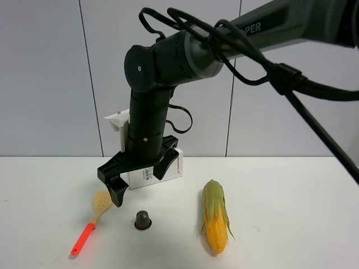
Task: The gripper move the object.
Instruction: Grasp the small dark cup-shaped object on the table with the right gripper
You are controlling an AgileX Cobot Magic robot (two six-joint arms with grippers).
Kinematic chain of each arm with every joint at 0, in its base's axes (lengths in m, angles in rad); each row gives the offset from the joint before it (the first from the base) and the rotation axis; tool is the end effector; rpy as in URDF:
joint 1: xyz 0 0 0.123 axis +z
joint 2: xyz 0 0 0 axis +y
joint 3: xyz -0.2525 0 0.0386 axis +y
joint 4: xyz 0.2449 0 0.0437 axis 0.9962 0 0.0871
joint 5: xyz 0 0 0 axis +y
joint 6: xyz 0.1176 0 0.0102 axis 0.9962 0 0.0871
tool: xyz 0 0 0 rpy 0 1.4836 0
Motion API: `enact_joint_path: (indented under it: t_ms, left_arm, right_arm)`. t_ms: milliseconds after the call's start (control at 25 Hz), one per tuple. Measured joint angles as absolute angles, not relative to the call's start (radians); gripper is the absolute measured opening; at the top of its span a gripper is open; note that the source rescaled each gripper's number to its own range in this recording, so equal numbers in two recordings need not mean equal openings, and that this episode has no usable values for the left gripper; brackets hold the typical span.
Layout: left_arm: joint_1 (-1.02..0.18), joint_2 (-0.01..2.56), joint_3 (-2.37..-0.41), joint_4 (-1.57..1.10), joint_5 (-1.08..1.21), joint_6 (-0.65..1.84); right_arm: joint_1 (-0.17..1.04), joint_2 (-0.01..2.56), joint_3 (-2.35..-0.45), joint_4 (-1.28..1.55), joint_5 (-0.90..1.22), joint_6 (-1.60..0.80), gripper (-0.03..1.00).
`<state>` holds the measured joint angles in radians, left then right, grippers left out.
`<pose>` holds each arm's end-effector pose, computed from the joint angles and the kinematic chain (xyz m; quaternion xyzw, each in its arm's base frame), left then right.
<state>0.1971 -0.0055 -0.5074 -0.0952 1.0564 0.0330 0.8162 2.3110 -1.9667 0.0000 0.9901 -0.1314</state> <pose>0.0459 -0.0008 0.2668 -0.0674 0.8451 0.0134 0.5302 0.3298 0.3508 0.1299 -0.4503 0.8782 0.0541 0.1517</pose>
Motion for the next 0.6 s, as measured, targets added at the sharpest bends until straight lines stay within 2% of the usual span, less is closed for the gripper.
enact_joint_path:
  t_ms: [480,600]
  left_arm:
    - [0.197,-0.005,-0.507,-0.095,1.056,0.033]
    - [0.197,-0.005,-0.507,-0.094,1.056,0.033]
  right_arm:
    - [0.816,2.389,-1.967,0.044,0.890,-0.151,1.00]
    - [0.816,2.403,-1.967,0.076,0.868,-0.156,0.95]
